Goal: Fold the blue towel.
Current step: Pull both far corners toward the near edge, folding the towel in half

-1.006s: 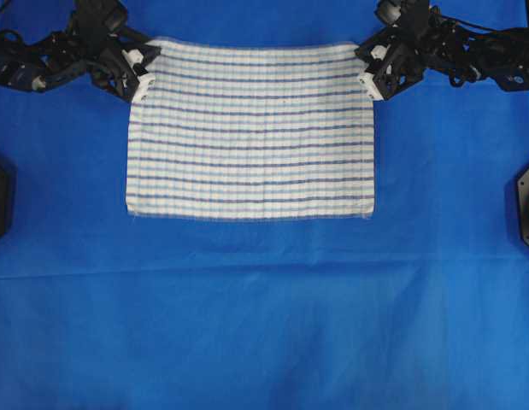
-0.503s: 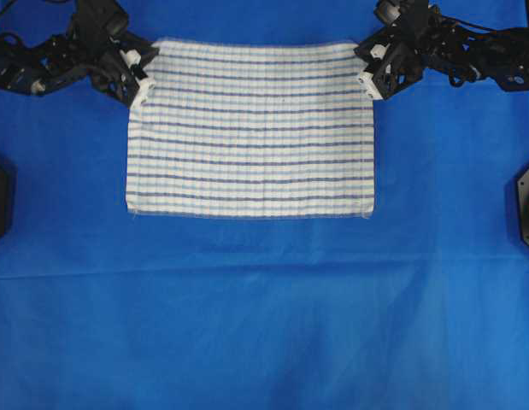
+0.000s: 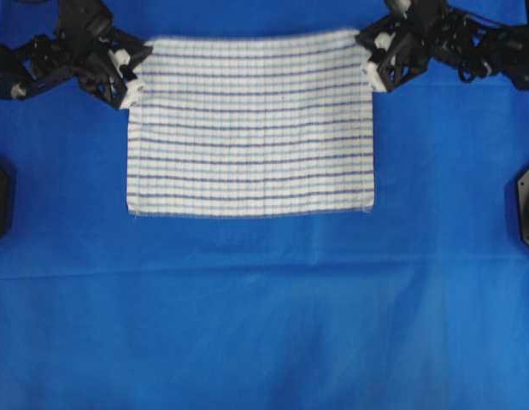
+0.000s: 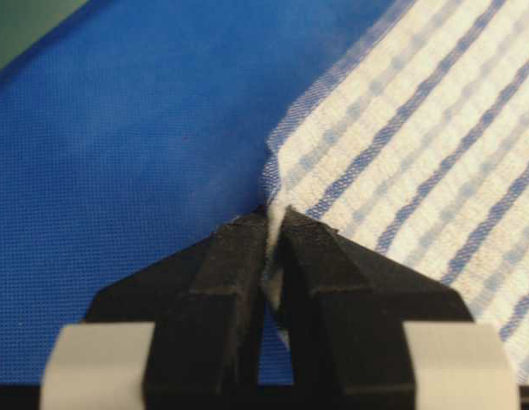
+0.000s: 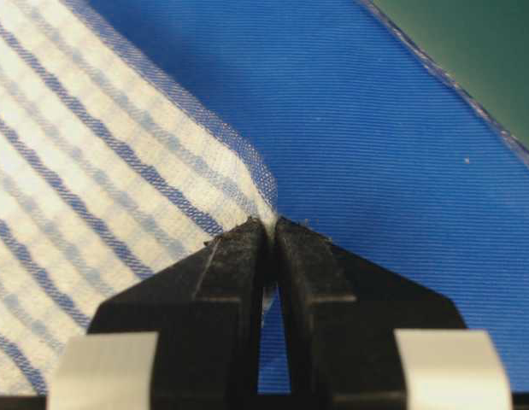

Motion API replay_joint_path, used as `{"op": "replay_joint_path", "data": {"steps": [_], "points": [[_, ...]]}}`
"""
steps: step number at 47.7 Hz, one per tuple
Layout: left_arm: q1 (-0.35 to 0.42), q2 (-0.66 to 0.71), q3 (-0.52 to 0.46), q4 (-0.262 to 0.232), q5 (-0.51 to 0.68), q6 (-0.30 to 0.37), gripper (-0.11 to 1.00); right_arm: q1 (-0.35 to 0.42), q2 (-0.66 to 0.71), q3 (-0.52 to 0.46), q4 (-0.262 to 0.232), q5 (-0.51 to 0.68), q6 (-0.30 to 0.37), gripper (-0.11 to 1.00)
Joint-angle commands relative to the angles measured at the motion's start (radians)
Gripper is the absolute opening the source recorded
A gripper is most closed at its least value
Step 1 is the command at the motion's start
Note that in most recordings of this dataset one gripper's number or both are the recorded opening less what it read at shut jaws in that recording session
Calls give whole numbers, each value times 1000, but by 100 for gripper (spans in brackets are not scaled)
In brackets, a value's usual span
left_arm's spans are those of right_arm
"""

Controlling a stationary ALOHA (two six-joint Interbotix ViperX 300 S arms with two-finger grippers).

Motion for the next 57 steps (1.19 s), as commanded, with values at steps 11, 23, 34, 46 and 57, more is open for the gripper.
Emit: {"op": "replay_joint_path", "data": {"steps": [11, 23, 34, 46, 57], "points": [[-107, -164, 54, -2, 28, -6, 2, 81, -127, 51, 2, 5, 14, 6], [-276, -302, 118, -3, 86, -21, 2, 221, -239, 132, 21, 11, 21, 6], [-428, -400, 184, -5, 109, -60, 2, 347, -308, 207, 51, 46, 23, 6], [-549, -440, 219, -3, 149, -112, 2, 471, -367, 268, 110, 86, 49, 6], [-577, -410, 212, -5, 152, -114, 2, 489, -376, 276, 115, 97, 77, 6]]}}
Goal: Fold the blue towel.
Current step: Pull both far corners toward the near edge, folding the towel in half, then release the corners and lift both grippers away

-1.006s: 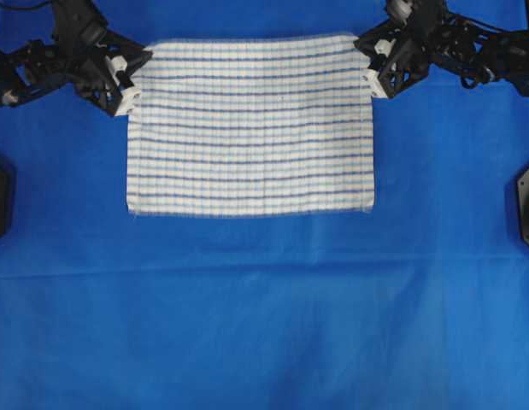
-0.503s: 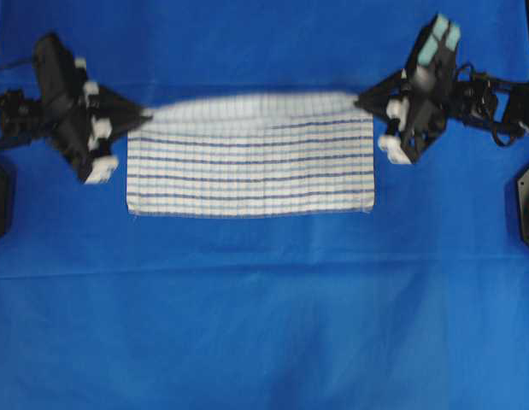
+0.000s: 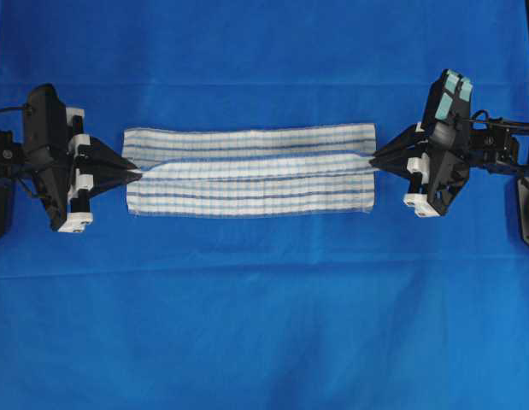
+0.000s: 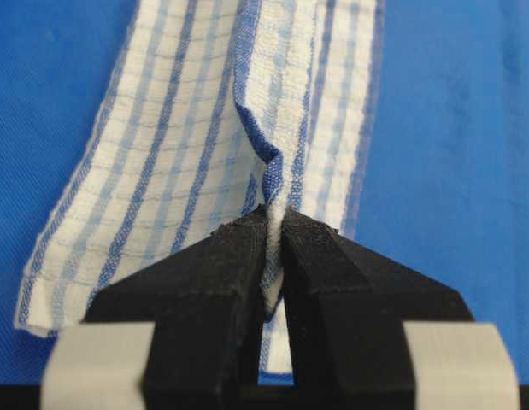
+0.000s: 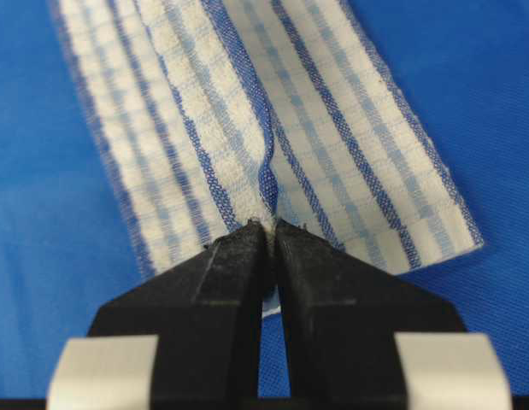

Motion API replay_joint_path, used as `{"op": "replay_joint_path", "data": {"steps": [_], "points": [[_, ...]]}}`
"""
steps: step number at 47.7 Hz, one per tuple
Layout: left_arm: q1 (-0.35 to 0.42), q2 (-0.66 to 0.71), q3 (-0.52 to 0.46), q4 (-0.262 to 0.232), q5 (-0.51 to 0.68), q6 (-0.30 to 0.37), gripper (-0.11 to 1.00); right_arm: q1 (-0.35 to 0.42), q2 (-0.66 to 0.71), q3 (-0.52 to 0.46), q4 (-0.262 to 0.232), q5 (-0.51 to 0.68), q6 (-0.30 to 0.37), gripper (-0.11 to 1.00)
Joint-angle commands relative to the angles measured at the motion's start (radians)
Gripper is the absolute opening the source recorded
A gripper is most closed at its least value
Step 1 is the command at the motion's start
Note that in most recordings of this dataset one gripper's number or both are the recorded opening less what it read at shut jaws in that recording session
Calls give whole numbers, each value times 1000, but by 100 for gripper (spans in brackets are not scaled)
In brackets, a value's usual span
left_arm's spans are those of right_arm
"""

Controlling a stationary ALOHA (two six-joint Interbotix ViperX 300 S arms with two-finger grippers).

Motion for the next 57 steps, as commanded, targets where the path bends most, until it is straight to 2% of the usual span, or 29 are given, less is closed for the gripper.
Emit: {"op": "replay_joint_path", "data": {"steps": [1, 15, 19, 23, 25, 28, 31, 34, 37, 40, 57], "points": [[-5, 11, -17, -2, -3, -3, 2, -2, -9, -8, 3, 0, 5, 6], [-5, 21, -14, -2, -3, -3, 2, 11, 15, -26, 6, 2, 11, 6], [-5, 21, -14, -2, -2, -3, 7, 25, 34, -40, 6, 2, 26, 6], [-3, 21, -15, -2, 0, -3, 15, 43, 52, -58, 6, 8, 38, 7], [-3, 21, -17, -2, 0, -3, 21, 51, 58, -66, 6, 12, 40, 11], [-3, 20, -21, -3, 0, -3, 31, 52, 63, -74, 6, 25, 40, 28], [-3, 18, -23, -2, 0, -3, 46, 54, 61, -80, 6, 43, 40, 48], [-2, 14, -21, -2, 3, 0, 61, 54, 54, -86, 6, 61, 40, 62], [5, 6, -18, -2, 11, 3, 75, 52, 41, -92, 6, 67, 38, 62], [18, -11, -15, -2, 26, 9, 82, 49, 31, -94, 5, 69, 34, 59], [179, -52, -25, 2, 41, 21, 78, -120, 14, -98, -12, 69, 25, 58]]}}
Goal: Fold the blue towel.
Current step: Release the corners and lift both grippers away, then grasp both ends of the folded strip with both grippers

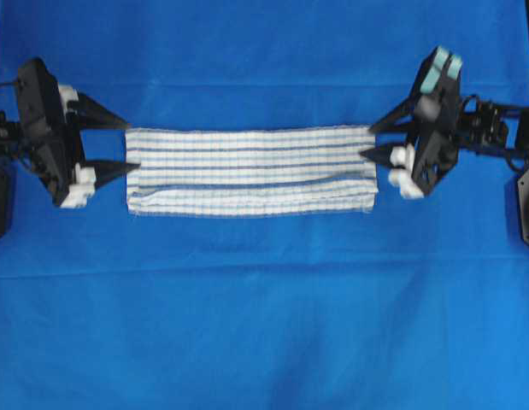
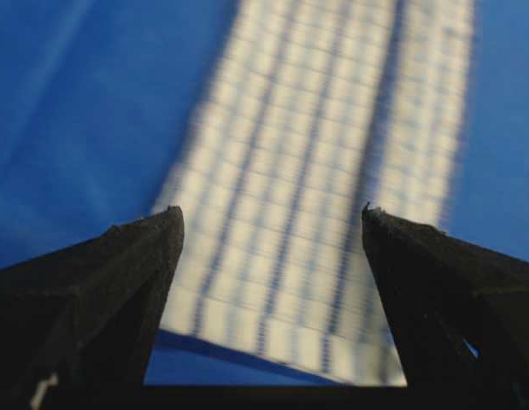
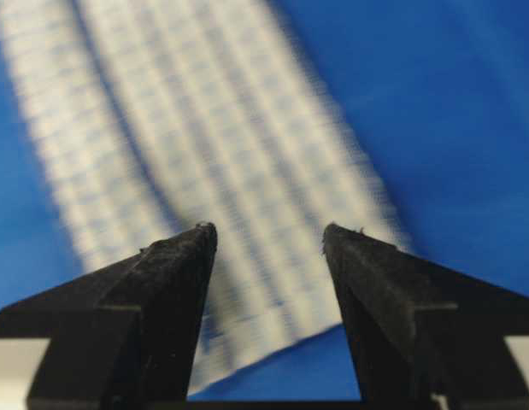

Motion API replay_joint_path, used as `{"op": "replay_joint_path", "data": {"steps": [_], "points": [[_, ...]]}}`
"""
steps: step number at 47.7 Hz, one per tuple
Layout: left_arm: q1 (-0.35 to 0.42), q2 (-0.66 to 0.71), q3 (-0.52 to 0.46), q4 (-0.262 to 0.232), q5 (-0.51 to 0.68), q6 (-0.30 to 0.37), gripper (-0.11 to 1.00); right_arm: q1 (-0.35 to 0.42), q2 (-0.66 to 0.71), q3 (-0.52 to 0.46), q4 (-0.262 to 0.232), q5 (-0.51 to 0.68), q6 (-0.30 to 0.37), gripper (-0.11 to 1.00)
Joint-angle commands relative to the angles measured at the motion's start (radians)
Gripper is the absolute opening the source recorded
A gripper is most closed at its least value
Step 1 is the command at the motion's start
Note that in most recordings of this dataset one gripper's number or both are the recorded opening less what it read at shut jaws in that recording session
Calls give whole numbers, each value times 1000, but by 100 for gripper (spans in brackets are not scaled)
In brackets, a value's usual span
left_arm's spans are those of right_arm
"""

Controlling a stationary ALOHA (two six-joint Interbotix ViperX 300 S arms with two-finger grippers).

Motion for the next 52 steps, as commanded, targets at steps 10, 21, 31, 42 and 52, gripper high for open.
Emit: {"op": "replay_joint_path", "data": {"steps": [10, 21, 31, 42, 52], "points": [[31, 12, -26, 2, -5, 0, 78, -58, -9, -23, -31, -3, -2, 58], [44, 109, -55, 2, -11, 2, 78, -87, 66, -23, -37, -9, -2, 58], [66, 267, -100, 2, -15, 2, 78, -104, 193, -32, -41, -51, -5, 58], [101, 345, -120, 2, -23, 2, 77, -114, 265, -55, -43, -64, -18, 58], [104, 347, -118, 0, -15, -2, 69, -120, 265, -58, -43, -69, -32, 57]]}}
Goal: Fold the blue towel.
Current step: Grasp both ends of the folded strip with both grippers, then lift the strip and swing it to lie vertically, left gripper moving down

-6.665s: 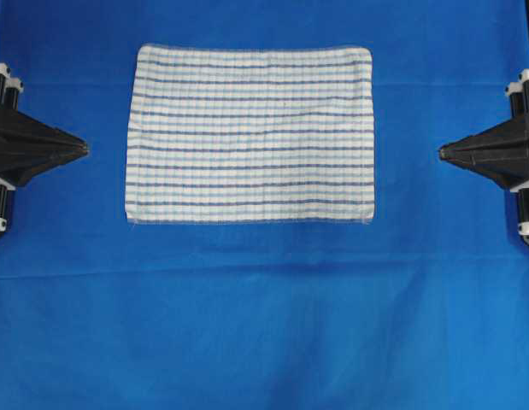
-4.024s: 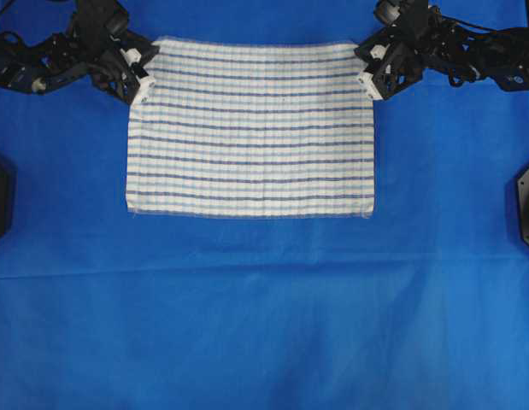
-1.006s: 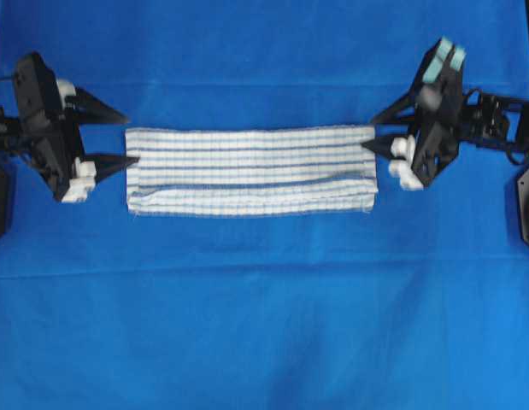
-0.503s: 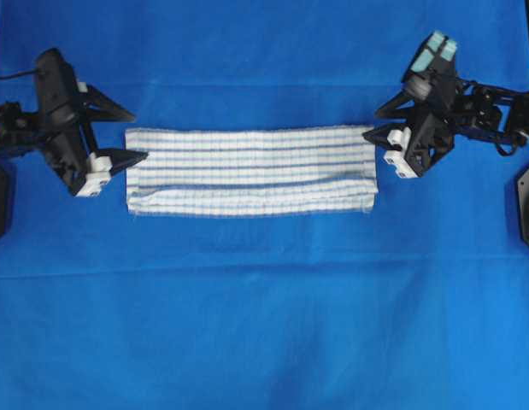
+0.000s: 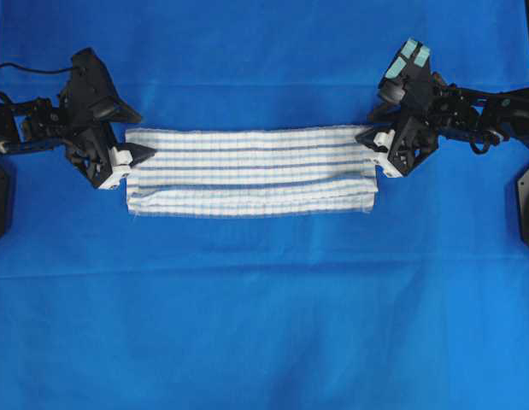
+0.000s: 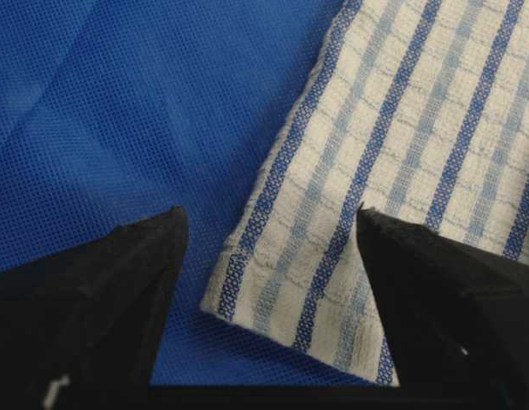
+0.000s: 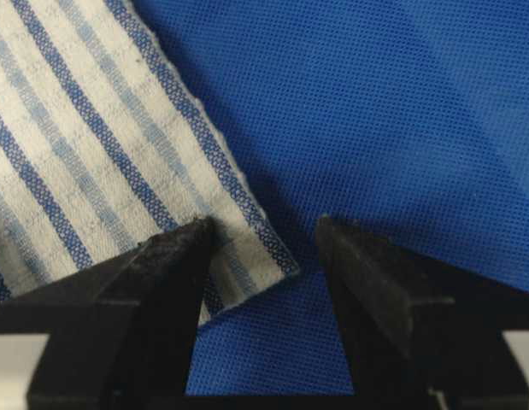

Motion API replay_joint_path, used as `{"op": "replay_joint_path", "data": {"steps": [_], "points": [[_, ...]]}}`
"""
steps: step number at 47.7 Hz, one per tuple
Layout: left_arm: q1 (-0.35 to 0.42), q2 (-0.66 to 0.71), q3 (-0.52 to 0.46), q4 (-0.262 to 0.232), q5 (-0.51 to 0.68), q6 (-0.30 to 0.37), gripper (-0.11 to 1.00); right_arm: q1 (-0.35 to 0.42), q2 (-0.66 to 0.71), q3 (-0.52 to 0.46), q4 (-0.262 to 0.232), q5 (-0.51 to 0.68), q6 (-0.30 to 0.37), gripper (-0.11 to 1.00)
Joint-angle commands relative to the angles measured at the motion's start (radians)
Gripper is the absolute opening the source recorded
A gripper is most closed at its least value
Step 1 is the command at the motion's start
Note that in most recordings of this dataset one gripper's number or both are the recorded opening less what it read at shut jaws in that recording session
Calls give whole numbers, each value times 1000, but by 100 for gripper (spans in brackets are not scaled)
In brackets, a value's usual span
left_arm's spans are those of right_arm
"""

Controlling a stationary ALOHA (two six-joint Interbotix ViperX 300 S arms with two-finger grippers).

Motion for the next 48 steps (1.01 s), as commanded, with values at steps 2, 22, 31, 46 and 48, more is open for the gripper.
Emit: {"op": "replay_joint_path", "data": {"steps": [2, 22, 31, 46, 48], "points": [[3, -5, -11, 0, -2, -2, 64, -3, -8, -9, -6, -6, -8, 55], [3, -2, -14, 2, 17, 0, 1, -3, -9, -12, -6, -2, -15, 5], [3, -37, -28, 2, 61, 2, 1, -3, -43, -21, -6, 3, -12, 5], [3, -279, -78, 2, 288, 0, 1, -3, -244, -46, -8, 129, -23, 5], [-2, -327, -83, 2, 324, 0, 1, -3, -273, -48, -8, 150, -25, 5]]}}
